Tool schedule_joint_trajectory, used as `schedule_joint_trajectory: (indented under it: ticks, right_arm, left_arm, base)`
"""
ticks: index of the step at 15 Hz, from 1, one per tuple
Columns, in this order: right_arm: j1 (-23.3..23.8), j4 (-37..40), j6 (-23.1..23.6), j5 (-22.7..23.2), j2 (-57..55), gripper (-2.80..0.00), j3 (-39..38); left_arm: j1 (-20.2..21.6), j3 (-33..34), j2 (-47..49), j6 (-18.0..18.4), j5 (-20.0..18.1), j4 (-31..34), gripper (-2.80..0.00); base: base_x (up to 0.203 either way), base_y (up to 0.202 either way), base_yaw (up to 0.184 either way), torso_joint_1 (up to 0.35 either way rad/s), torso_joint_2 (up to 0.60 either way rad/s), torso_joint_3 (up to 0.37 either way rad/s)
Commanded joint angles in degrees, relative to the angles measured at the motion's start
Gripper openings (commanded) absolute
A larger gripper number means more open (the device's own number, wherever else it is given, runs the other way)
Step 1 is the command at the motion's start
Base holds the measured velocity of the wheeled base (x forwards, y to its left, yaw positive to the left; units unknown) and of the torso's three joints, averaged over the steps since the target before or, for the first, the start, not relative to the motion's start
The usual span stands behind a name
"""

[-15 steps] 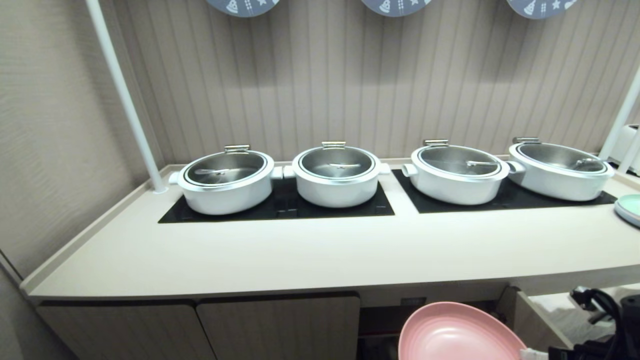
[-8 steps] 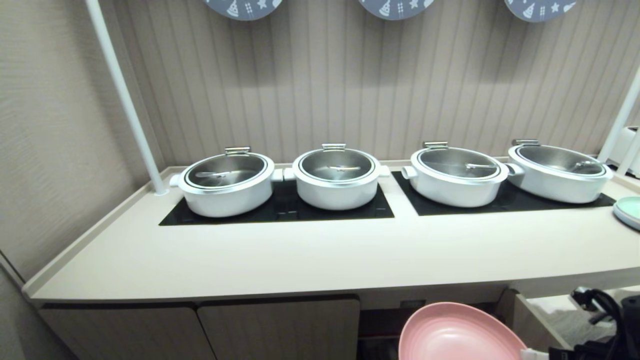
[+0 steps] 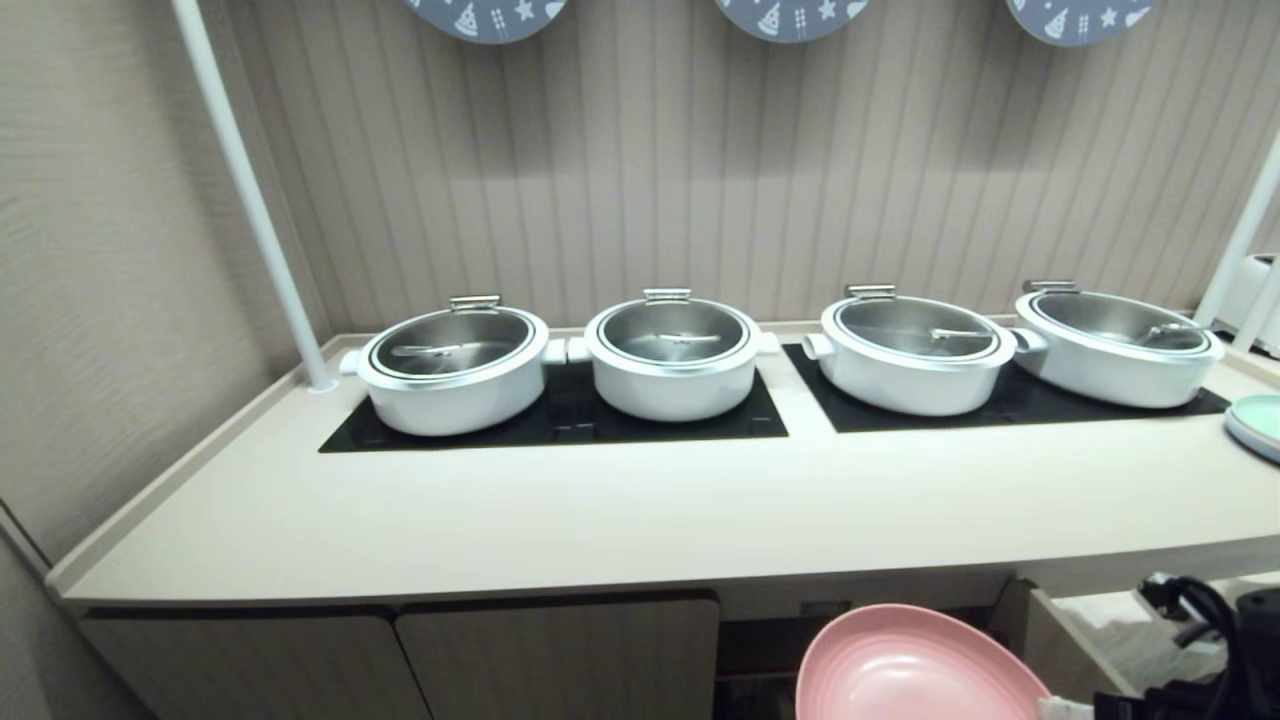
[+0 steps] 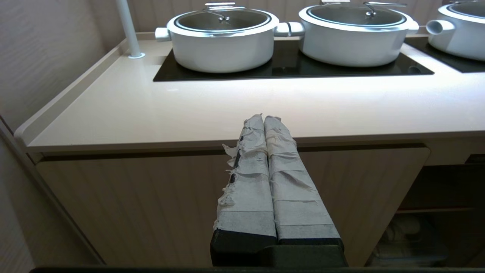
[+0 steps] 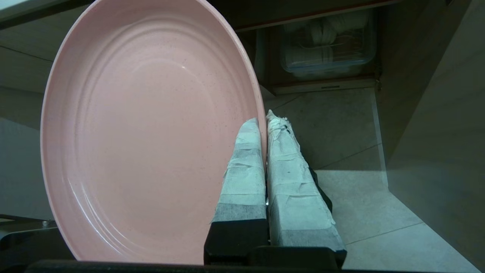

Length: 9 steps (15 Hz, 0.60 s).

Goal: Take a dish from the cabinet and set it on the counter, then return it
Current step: Place it on the table

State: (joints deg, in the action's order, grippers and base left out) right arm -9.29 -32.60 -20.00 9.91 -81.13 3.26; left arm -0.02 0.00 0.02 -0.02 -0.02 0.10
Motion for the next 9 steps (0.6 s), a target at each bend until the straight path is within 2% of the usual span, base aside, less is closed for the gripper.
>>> schedule_joint_trajectory:
  ticks: [1, 4, 9]
  right_arm:
    - [0.0, -0.1, -0.2, 0.1, -1.3, -2.8, 0.4]
    - [-0.1, 5.4, -1.8, 0.7, 1.2, -2.8, 3.9]
    - [0.0, 6.3, -1.8, 0.6, -3.8, -2.8, 9.4]
  left_arm:
    - [-0.1, 0.0, 0.0, 0.0, 0.0, 0.0, -2.8]
    - [0.0, 0.0, 0.0, -0.1, -0.1, 0.0, -2.8]
    - [0.0, 0.0, 0.0, 0.0, 0.0, 0.0, -2.8]
  base:
    - [0.0, 0.0, 0.0, 0.0, 0.0, 0.0]
    - [0.0, 0.0, 0.0, 0.0, 0.0, 0.0]
    - [0.0, 0.0, 0.0, 0.0, 0.0, 0.0]
